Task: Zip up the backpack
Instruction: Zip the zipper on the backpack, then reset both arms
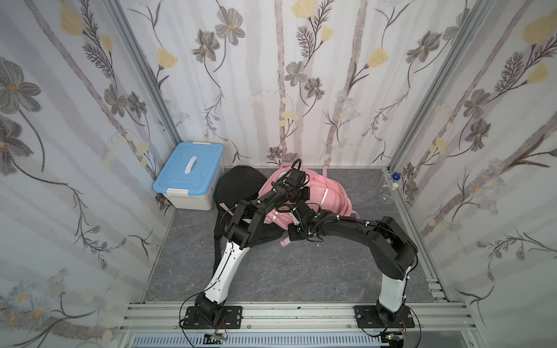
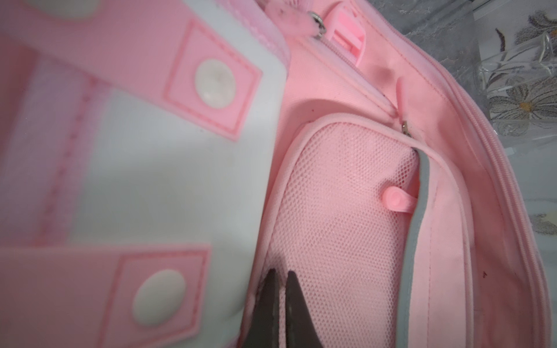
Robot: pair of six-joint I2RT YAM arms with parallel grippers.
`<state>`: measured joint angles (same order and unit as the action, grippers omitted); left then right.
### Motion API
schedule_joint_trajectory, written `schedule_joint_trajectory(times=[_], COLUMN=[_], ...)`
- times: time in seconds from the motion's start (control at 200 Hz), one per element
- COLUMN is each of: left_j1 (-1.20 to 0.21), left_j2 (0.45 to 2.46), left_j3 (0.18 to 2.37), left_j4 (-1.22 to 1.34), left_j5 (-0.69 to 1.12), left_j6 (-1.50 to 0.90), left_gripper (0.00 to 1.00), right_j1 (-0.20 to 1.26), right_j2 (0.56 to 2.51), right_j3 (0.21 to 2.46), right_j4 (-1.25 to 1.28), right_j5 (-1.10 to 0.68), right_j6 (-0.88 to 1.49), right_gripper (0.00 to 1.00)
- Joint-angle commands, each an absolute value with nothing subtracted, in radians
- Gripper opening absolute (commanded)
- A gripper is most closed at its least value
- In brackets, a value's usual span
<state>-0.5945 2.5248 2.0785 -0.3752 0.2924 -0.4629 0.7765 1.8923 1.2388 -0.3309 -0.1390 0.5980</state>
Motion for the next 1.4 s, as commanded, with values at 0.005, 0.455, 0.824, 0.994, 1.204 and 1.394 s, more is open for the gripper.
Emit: schedule_joint_trajectory(times=[0.005,0.455,0.824,0.994,1.204,1.394], left_j1=[-0.599,-0.6,-0.53,-0.501,-0.332,-0.173], left_j2=[2.58,2.461,1.929,1.808,1.459,1.27], left_j3=[2.043,1.961,1.677,1.672,1.199,0.804], left_j4=[-0.706,-0.636,-0.427,-0.494,-0.115,0.098], left_j5=[0.272,0.194,-0.061,-0.2,0.038,-0.042], left_j6=[-0.469,-0.451,-0.31,-0.188,-0.194,-0.073], left_gripper=[0.0,0.68,1.0,1.0,1.0,1.0], right_j1=[0.781,0.759,0.689,0.536,0.332,0.202], right_j2=[1.883,1.752,1.197,1.096,1.168,1.225], right_j3=[1.241,1.268,1.165,1.01,0.856,0.569], right_j4=[-0.171,-0.419,-0.545,-0.336,-0.226,0.199], right_j5=[-0.348,-0.154,0.713,0.885,0.69,0.487], right_j6=[0.61,0.47,0.304,0.148,0.07,0.121], right_gripper=[0.0,0.98,1.0,1.0,1.0,1.0])
